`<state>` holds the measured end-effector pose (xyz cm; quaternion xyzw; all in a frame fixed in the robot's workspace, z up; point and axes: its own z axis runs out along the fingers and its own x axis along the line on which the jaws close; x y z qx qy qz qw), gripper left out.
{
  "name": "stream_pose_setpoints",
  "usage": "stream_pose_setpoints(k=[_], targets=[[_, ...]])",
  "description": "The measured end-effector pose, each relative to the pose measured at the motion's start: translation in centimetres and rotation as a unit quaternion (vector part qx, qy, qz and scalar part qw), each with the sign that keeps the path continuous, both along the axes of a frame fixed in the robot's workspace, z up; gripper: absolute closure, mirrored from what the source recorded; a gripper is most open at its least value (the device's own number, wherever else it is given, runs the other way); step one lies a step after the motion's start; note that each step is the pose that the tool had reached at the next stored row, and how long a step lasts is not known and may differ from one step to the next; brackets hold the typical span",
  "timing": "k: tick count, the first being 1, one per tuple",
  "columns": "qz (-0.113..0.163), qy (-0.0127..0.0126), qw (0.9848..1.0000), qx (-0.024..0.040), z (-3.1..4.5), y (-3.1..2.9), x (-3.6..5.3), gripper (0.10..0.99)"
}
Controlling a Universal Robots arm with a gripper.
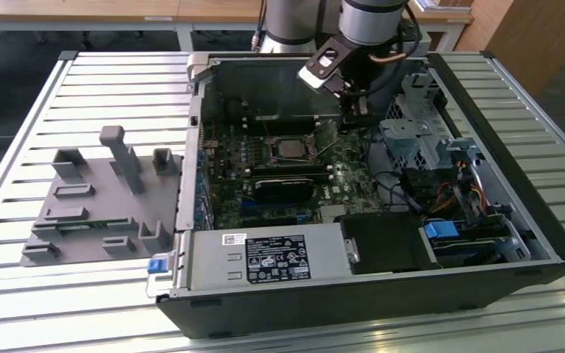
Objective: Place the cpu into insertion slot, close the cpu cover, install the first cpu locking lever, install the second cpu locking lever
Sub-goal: 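Close the cpu cover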
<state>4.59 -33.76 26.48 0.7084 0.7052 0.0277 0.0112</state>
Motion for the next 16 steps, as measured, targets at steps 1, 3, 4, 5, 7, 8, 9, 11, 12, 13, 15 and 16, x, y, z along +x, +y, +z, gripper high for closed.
stream_pose_setpoints(k=[1,3,4,5,7,8,9,11,12,13,15,16], targets=[[0.0,0.0004,1.0,0.0001,-0.02,0.02,0.22,0.98],[0.0,0.0012,1.0,0.0,-0.06,0.13,0.63,0.98],[0.0,0.0014,1.0,0.0001,-0.09,0.25,0.75,0.98],[0.0,0.0016,1.0,0.0,-0.11,0.39,0.84,0.98],[0.0,0.0018,1.0,0.0,-0.18,0.73,0.91,0.98],[0.0,0.0019,1.0,0.0,-0.23,0.84,0.95,0.98],[0.0,0.0022,1.0,0.0001,-0.31,0.88,1.0,0.98],[0.0,0.0027,1.0,0.0,-0.46,0.96,1.1,0.98],[0.0,0.003,1.0,-0.0001,-0.55,1.01,1.14,0.98],[0.0,0.0031,1.0,-0.0001,-0.63,1.05,1.16,0.98],[0.0,0.0036,1.0,0.0,-0.82,1.13,1.24,0.98],[0.0,0.0043,1.0,0.0,-0.92,1.18,1.29,0.98]])
